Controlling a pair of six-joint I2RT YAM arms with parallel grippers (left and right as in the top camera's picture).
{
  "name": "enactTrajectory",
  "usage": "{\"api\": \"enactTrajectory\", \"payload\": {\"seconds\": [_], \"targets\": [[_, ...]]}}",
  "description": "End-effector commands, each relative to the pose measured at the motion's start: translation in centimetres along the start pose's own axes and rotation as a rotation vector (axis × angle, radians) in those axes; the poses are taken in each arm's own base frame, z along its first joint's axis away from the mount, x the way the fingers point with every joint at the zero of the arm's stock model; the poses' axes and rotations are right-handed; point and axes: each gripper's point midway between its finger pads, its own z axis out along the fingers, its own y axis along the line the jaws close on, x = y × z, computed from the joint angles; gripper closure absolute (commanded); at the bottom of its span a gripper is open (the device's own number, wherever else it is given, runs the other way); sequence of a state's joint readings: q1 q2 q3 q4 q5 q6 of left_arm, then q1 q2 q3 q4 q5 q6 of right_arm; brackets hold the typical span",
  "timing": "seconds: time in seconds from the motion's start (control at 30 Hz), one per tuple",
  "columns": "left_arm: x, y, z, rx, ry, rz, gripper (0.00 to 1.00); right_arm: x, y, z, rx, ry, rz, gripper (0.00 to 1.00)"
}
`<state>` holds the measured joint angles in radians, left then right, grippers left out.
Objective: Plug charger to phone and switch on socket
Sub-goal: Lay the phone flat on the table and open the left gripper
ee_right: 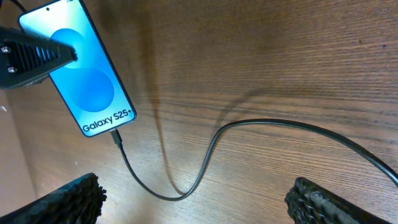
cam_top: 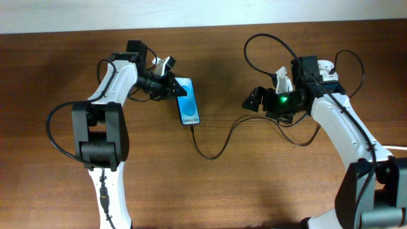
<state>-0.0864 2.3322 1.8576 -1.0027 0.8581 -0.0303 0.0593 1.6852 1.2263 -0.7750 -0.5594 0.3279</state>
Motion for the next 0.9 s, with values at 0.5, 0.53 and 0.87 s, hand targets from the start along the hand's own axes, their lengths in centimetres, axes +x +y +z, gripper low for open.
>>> {"api": "enactTrajectory", "payload": {"seconds": [0.5,0.53,0.87], "targets": [[1.8,2.2,0.8,-0.092,0.055,-0.197,0.85,-0.2,0.6,-1.1,0.017,-0.026,-0.036,0.02],[1.9,2.4,0.8,-0.103,0.055,-0.198,0.82,-0.2,0.6,-1.1,0.017,-0.026,-0.036,0.02],[2.1,4.0,0.5,-0.199,0.057,-0.202,0.63,-0.2,0.6,-1.1,0.018,-0.022,-0.035,0.02]]}}
